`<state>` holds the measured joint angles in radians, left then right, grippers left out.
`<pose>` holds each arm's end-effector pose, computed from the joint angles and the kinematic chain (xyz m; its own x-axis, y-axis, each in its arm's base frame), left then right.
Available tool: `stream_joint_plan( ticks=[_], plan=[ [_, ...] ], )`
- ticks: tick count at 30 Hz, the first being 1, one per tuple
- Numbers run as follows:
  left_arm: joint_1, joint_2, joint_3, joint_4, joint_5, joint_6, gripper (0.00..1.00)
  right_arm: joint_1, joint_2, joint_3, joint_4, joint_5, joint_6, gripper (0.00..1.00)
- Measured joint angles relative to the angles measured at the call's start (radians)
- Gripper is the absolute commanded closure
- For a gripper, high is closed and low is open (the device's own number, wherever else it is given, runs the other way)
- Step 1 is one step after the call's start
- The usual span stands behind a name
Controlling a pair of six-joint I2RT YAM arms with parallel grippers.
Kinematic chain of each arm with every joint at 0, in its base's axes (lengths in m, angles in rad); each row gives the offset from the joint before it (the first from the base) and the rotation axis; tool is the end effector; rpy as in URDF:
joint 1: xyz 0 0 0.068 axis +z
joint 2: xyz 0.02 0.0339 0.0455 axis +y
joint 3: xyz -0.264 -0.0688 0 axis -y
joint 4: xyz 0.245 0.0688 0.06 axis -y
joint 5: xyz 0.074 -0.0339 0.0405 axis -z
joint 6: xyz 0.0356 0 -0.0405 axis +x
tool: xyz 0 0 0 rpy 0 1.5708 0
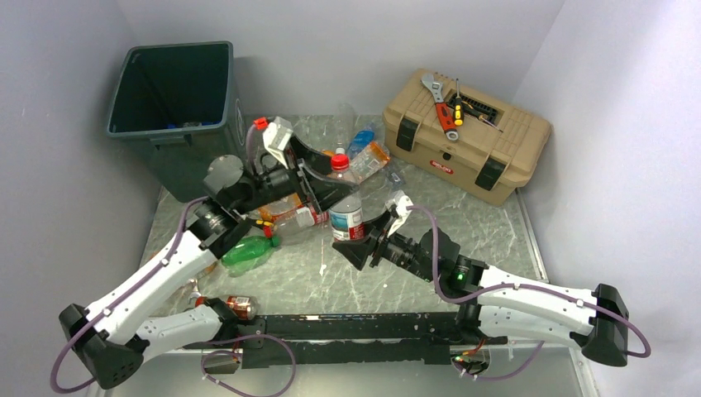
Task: Put the plastic bottles in the bin
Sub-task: Pick up the plastic bottle at the center of the board.
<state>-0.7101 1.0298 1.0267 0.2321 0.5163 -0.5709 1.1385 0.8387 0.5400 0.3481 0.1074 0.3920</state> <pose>0.1640 -0.1642 0.4229 -0.3585 -0.3115 -0.8800 0.8768 0.2112 -0.4320 0.0892 0.1842 0.3005 -0.3086 0.2377 -0.9210 -0.8007 0.4577 0.3865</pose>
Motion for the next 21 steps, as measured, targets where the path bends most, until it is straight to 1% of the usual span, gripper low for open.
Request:
stream_joint_plan(
  ticks=[4, 7, 13, 15, 19, 21],
  plan=[
    [0.0, -0.016, 0.105, -0.086, -0.056, 0.033, 0.23, 0.0, -0.002, 0.0, -0.004, 0.005, -0.013, 0.59],
    [0.0, -0.006, 0.172, -0.142, -0.07, 0.048, 0.31, 0.0, -0.009, 0.0, -0.003, 0.007, -0.026, 0.6],
    [0.002, 0.039, 0.214, -0.19, -0.07, 0.061, 0.43, 0.0, -0.008, 0.0, -0.027, 0.02, -0.026, 0.61],
    [0.003, 0.048, 0.216, -0.201, -0.069, 0.063, 0.42, -0.001, -0.007, 0.0, -0.044, 0.024, -0.026, 0.61],
    [0.003, 0.06, 0.229, -0.233, -0.066, 0.066, 0.21, -0.001, -0.007, 0.0, -0.063, 0.031, -0.025, 0.61],
    [0.002, 0.066, 0.243, -0.256, -0.065, 0.072, 0.17, -0.001, -0.006, 0.0, -0.065, 0.034, -0.026, 0.62]
  ],
)
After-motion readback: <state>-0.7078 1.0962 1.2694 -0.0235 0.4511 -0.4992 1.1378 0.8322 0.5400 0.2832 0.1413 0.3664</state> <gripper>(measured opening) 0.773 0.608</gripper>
